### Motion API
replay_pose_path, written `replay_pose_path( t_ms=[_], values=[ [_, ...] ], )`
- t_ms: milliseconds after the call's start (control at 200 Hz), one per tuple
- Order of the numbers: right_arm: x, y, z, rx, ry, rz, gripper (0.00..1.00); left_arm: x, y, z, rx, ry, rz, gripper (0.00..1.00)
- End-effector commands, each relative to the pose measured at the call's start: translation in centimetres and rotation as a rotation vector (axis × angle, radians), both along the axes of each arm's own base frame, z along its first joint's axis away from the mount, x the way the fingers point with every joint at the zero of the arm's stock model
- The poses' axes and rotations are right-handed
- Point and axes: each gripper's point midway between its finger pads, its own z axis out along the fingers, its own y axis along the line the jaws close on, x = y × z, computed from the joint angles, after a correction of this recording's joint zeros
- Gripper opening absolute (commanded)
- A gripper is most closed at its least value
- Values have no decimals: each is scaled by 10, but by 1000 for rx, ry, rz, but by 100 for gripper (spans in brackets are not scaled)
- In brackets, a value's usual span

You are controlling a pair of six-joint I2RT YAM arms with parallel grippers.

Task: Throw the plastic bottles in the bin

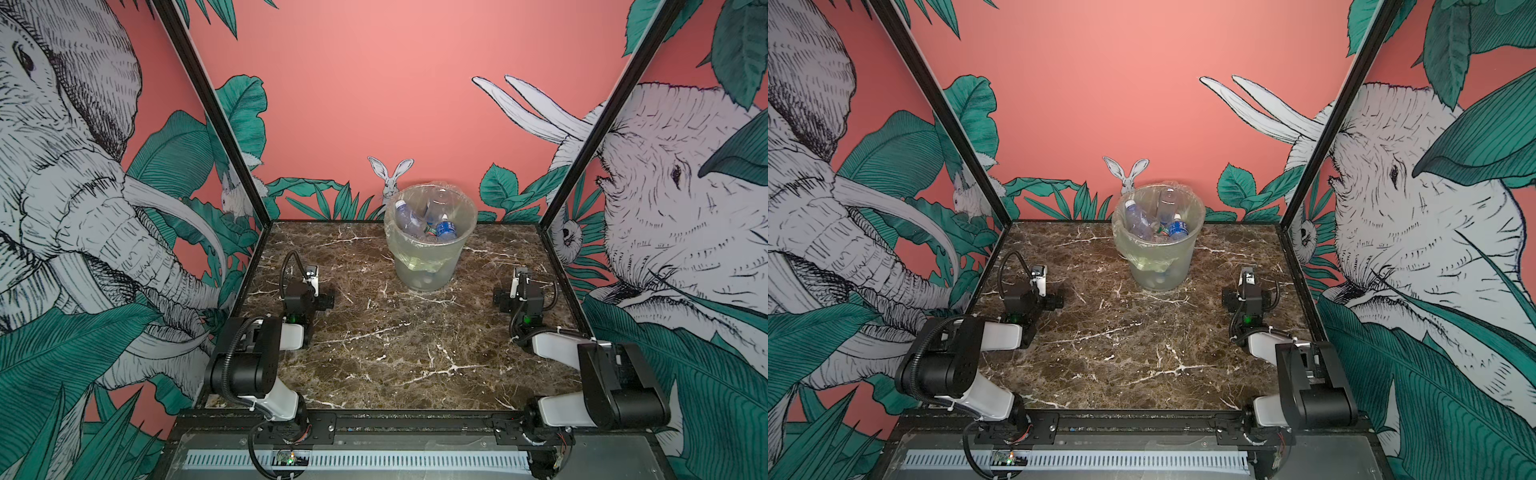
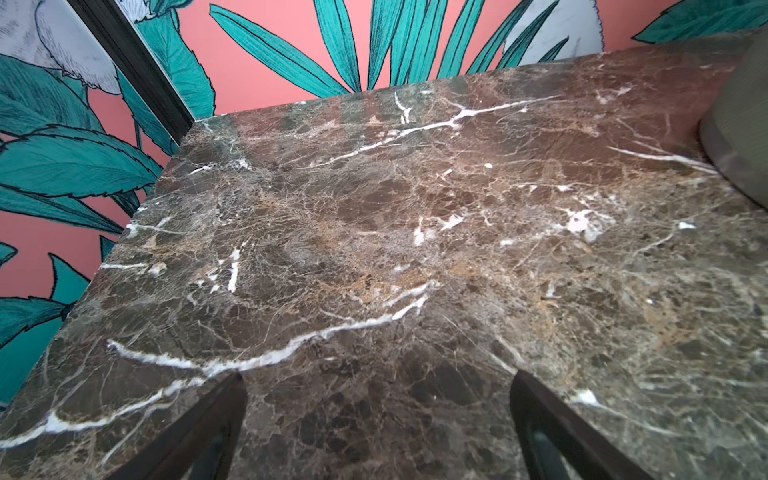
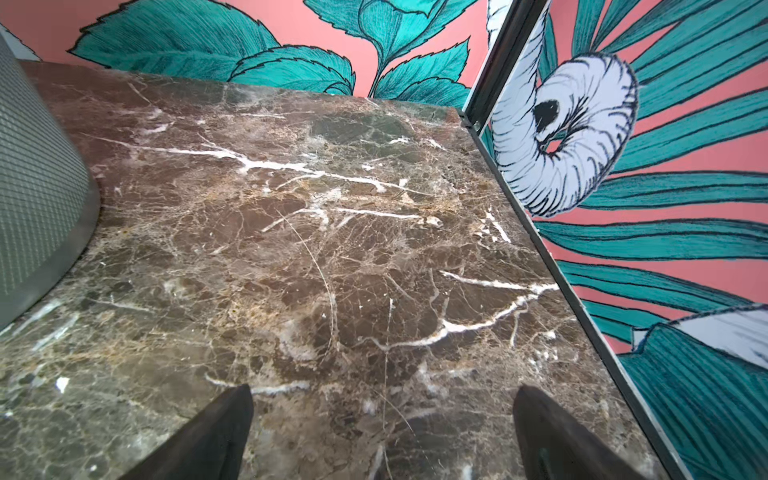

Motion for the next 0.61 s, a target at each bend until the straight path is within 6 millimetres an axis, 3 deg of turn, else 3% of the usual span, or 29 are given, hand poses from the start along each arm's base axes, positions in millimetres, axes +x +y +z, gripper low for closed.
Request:
replay_pose_path(
  t_ms=[0, 600],
  values=[
    [11, 7, 2, -2, -91, 47, 100, 2, 1, 11, 9, -40, -6, 100],
    [11, 4, 1, 5, -97, 34, 99, 2, 1, 11, 8, -40, -5, 100]
  ],
)
